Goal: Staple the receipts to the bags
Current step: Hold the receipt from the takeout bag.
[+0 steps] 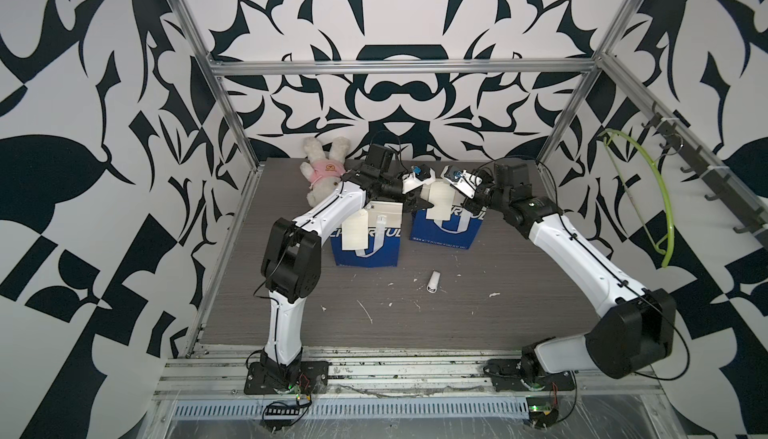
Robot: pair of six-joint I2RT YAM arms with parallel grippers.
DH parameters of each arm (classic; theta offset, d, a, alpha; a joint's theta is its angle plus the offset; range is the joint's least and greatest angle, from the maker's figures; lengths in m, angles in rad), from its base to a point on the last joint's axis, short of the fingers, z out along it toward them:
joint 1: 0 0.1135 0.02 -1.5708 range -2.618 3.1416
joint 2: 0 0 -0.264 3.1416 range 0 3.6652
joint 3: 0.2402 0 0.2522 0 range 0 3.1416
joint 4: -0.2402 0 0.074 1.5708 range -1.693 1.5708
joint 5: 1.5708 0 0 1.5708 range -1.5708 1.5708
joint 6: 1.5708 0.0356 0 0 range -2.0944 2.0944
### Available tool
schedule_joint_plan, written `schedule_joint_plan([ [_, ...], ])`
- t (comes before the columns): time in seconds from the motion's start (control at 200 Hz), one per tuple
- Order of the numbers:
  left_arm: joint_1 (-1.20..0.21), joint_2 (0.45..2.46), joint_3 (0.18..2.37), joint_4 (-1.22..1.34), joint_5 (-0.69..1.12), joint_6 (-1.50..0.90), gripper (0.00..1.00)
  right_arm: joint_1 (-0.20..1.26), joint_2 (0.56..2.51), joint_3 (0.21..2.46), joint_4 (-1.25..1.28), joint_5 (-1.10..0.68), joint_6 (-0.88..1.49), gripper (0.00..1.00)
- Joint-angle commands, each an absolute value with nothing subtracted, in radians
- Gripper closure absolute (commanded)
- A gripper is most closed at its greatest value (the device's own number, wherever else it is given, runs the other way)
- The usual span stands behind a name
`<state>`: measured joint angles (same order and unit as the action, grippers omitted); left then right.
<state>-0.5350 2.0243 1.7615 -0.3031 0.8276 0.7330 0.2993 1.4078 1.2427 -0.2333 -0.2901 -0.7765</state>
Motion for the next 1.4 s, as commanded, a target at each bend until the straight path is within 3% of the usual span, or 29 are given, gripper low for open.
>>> schedule_joint_plan([
  [0.0,-0.531,1.993,1.787,-0.252,0.847,0.707,0.47,0.305,1.380,1.282,-0.191,-0.270,-0.744,1.00],
  [0.64,-0.532,2.019,1.811,-0.106,0.876,0.597,0.64,0.305,1.406,1.297,-0.194,-0.265,-0.644,1.00],
  [0.755,-0.531,2.023,1.815,-0.106,0.879,0.592,0.76,0.305,1.410,1.299,-0.196,-0.262,-0.631,1.00],
  [0.91,-0.531,2.028,1.816,-0.110,0.881,0.591,1.00,0.305,1.416,1.301,-0.204,-0.267,-0.619,1.00],
  [1.145,-0.532,2.029,1.815,-0.139,0.881,0.607,1.00,0.305,1.410,1.296,-0.214,-0.255,-0.595,1.00],
  [1.25,-0.531,2.029,1.811,-0.140,0.870,0.607,1.00,0.304,1.386,1.293,-0.219,-0.217,-0.533,0.52],
  [1.395,-0.531,2.035,1.806,-0.138,0.836,0.611,1.00,0.304,1.279,1.265,-0.260,-0.164,-0.326,0.23],
])
